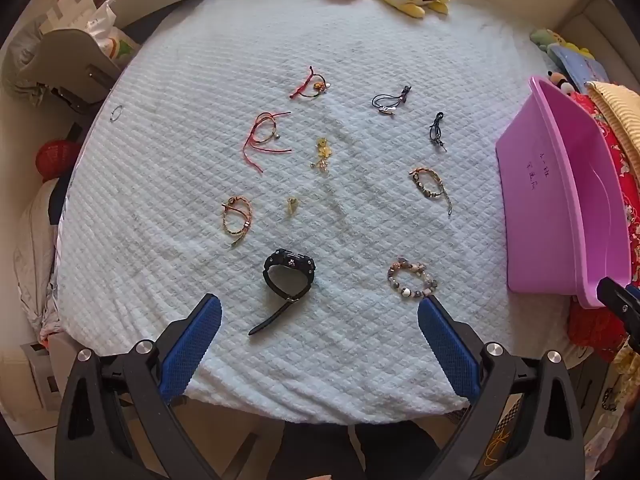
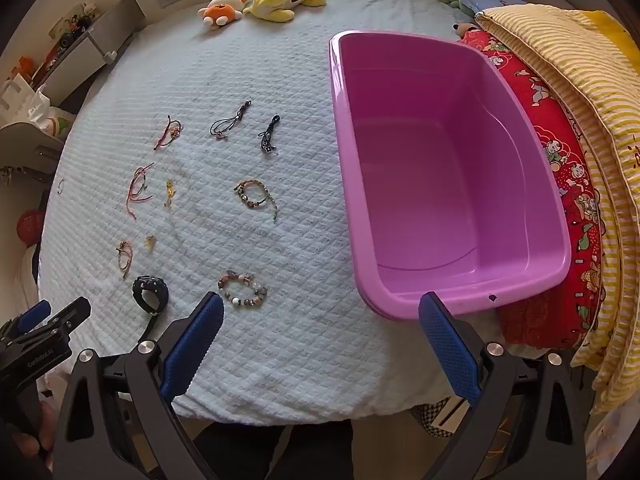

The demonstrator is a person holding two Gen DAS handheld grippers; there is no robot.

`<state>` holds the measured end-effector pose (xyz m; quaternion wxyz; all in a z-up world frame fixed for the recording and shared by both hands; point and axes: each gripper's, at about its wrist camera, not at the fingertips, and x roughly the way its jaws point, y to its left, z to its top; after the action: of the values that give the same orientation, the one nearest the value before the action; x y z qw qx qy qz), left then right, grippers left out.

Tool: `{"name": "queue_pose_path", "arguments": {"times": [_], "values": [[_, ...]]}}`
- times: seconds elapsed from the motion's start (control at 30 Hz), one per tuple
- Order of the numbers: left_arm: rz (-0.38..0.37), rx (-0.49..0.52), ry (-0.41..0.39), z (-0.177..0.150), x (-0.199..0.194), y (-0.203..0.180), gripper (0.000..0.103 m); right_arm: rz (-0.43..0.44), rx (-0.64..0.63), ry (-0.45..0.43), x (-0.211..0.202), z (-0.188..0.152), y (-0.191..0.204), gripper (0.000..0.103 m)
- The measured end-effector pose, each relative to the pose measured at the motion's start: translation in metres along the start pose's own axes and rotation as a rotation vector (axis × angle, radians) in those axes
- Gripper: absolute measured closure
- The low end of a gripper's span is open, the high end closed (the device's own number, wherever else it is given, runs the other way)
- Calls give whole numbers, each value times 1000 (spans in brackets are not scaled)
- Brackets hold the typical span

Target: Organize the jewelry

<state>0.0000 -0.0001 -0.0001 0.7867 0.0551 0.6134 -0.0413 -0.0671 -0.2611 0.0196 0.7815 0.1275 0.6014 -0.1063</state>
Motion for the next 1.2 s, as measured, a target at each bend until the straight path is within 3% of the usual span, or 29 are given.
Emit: {"name": "queue_pose_path", "arguments": {"times": [1.2], "values": [[-12, -9, -24, 0, -4, 7, 6, -6, -4, -8, -4, 2, 2, 9]]}}
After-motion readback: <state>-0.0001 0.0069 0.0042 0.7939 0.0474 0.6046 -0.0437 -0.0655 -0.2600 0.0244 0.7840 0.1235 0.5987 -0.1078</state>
